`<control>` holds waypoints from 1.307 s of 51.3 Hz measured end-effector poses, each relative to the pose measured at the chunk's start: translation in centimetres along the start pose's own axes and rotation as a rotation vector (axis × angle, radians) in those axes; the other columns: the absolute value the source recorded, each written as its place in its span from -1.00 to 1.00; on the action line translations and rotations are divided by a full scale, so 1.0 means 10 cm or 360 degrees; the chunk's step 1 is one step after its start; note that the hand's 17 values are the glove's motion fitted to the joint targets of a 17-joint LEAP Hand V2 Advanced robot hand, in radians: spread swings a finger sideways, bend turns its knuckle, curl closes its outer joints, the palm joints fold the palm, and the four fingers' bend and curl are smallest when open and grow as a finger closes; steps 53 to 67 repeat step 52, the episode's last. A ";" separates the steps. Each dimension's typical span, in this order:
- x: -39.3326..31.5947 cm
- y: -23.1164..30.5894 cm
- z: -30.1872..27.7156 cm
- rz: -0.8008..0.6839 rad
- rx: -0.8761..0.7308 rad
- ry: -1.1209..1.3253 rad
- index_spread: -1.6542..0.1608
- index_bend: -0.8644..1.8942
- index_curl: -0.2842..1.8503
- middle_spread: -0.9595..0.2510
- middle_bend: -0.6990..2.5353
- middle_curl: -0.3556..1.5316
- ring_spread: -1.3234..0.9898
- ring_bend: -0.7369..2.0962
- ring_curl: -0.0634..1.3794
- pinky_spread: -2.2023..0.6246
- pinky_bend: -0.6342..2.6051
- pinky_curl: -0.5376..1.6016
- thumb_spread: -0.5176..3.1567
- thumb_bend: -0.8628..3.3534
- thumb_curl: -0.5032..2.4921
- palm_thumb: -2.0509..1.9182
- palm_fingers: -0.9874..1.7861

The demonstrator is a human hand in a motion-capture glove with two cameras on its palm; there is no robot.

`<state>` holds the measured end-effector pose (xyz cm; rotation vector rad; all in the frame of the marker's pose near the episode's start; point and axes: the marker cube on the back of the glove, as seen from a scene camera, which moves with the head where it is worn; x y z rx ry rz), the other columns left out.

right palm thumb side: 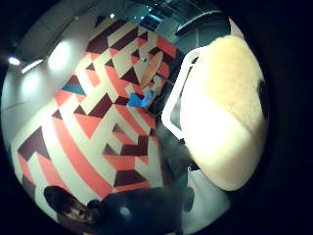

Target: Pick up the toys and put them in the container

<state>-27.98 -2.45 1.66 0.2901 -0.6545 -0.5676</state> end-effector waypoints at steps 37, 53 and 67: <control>0.09 0.09 0.30 -0.0090 -0.0252 0.0128 0.49 -0.30 -0.12 0.64 -0.47 -0.11 0.15 -0.29 -0.45 0.59 -0.07 -0.16 -0.08 -0.60 -0.30 0.19 -0.44; 0.98 0.83 -0.34 0.0077 -0.0188 0.0423 0.52 -0.25 -0.21 0.65 -0.47 -0.18 0.17 -0.37 -0.50 0.60 -0.15 -0.20 -0.03 -0.60 -0.36 0.19 -0.37; 0.98 0.83 -0.34 0.0077 -0.0188 0.0423 0.52 -0.25 -0.21 0.65 -0.47 -0.18 0.17 -0.37 -0.50 0.60 -0.15 -0.20 -0.03 -0.60 -0.36 0.19 -0.37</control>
